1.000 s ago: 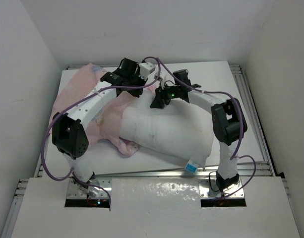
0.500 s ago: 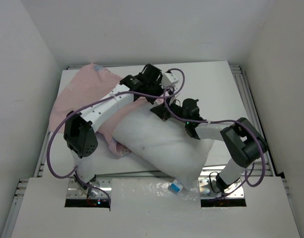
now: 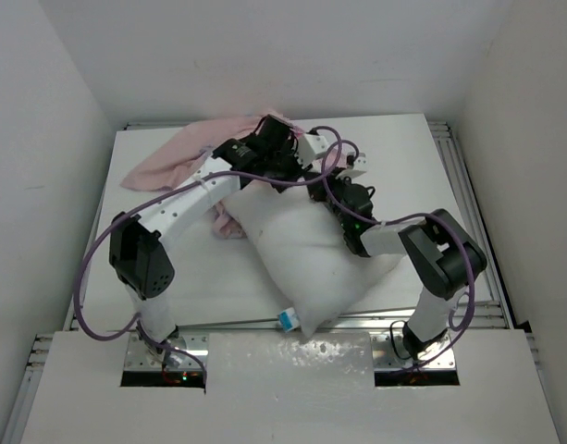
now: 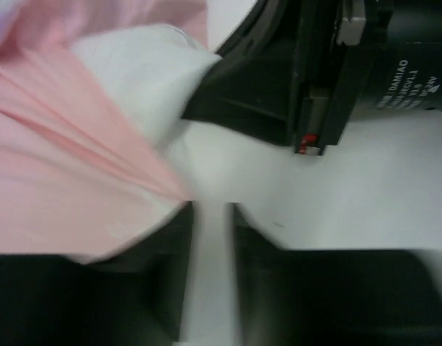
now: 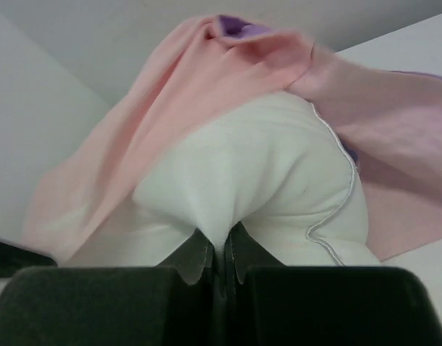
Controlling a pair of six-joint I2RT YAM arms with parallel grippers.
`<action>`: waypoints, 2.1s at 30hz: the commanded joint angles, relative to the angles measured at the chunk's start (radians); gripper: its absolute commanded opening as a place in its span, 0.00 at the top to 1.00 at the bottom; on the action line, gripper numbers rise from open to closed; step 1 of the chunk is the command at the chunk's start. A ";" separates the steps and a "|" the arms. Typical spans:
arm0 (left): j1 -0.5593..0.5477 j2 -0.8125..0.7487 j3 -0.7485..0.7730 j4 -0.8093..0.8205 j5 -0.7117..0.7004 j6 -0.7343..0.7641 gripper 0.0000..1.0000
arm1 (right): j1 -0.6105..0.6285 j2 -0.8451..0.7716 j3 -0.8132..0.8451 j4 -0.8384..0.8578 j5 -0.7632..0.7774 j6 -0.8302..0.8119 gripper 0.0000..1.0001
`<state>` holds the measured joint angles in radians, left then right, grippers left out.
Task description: Put the pillow into the pillowcase
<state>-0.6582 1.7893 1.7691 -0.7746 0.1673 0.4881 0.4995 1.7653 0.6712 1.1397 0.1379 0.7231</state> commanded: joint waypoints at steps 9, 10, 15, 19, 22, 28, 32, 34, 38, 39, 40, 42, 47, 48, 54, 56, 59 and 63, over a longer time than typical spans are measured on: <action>0.092 -0.037 0.006 0.195 -0.163 -0.163 0.00 | -0.113 0.027 0.114 -0.058 -0.006 -0.042 0.22; 0.110 -0.057 0.006 0.187 -0.190 -0.183 0.00 | -0.121 0.005 0.113 -0.133 -0.038 -0.066 0.19; 0.256 -0.236 -0.118 0.159 -0.249 -0.309 0.00 | -0.127 -0.168 0.185 -0.502 -0.169 -0.362 0.05; 0.362 -0.335 -0.404 0.158 -0.160 -0.353 0.47 | -0.115 -0.266 0.234 -0.728 -0.170 -0.508 0.11; 0.451 -0.328 -0.534 0.189 -0.069 -0.417 1.00 | -0.035 -0.296 0.323 -0.897 -0.135 -0.654 0.57; 0.522 -0.071 -0.491 0.222 0.056 -0.473 0.28 | 0.292 -0.291 0.278 -0.873 0.054 -0.892 0.01; 0.522 -0.031 -0.554 0.337 0.113 -0.479 0.24 | 0.427 -0.259 0.223 -0.822 0.169 -0.927 0.01; 0.522 -0.015 -0.569 0.380 0.069 -0.525 0.25 | 0.467 -0.227 0.237 -0.840 0.268 -0.965 0.01; 0.523 0.044 -0.582 0.445 0.017 -0.539 0.45 | 0.510 -0.120 0.261 -0.879 0.362 -0.947 0.01; 0.523 0.053 -0.583 0.454 0.029 -0.548 0.60 | 0.510 -0.097 0.280 -0.891 0.362 -0.939 0.01; 0.523 0.073 -0.579 0.459 0.059 -0.554 0.67 | 0.508 -0.072 0.292 -0.903 0.365 -0.939 0.01; 0.523 0.099 -0.562 0.449 0.084 -0.556 0.95 | 0.501 0.015 0.353 -0.954 0.359 -0.930 0.08; 0.523 0.046 -0.603 0.433 0.110 -0.510 1.00 | 0.392 0.146 0.468 -0.991 0.166 -0.765 1.00; 0.523 -0.005 -0.617 0.431 0.110 -0.499 1.00 | 0.339 0.146 0.491 -0.985 0.120 -0.684 1.00; 0.506 -0.267 -0.712 0.397 0.162 -0.346 1.00 | 0.294 0.066 0.502 -0.743 0.037 -0.634 1.00; 0.471 -0.316 -0.708 0.356 0.175 -0.263 1.00 | 0.294 0.062 0.524 -0.649 0.031 -0.601 1.00; 0.421 -0.326 -0.646 0.252 0.248 -0.191 1.00 | 0.289 0.111 0.638 -0.583 0.046 -0.495 1.00; 0.316 -0.320 -0.571 0.141 0.343 -0.077 1.00 | 0.272 0.238 0.787 -0.577 0.167 -0.441 1.00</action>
<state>-0.2390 1.4860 1.1362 -0.4648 0.3096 0.2752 0.7937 1.9388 1.3243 0.3630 0.2119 0.1841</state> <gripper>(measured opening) 0.009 0.033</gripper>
